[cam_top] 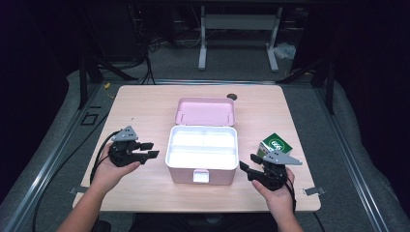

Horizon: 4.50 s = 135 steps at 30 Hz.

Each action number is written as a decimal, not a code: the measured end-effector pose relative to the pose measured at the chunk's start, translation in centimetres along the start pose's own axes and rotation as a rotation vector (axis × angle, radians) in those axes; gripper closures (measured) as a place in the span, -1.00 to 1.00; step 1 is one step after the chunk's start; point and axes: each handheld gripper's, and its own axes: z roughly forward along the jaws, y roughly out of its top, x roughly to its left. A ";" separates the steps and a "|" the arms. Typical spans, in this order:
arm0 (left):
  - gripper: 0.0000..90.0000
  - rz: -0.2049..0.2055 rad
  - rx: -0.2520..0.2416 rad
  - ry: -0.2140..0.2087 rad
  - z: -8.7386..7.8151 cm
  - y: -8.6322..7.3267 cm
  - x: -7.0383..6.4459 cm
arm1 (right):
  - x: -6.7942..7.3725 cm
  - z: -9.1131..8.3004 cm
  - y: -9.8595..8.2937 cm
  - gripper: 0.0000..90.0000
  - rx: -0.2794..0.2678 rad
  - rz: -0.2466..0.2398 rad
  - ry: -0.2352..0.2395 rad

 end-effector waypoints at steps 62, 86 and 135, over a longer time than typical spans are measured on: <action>0.94 0.698 0.822 -0.246 15.0 14.8 -7.4 | -0.1 -0.6 -0.6 0.02 0.005 -0.006 0.030; 0.98 0.672 0.807 -0.250 14.5 15.2 -7.3 | -0.2 -0.5 -0.7 0.02 0.005 0.000 0.032; 0.98 0.181 0.740 -0.096 1.1 -2.8 7.7 | -0.2 -0.7 -0.3 0.01 0.002 0.013 0.018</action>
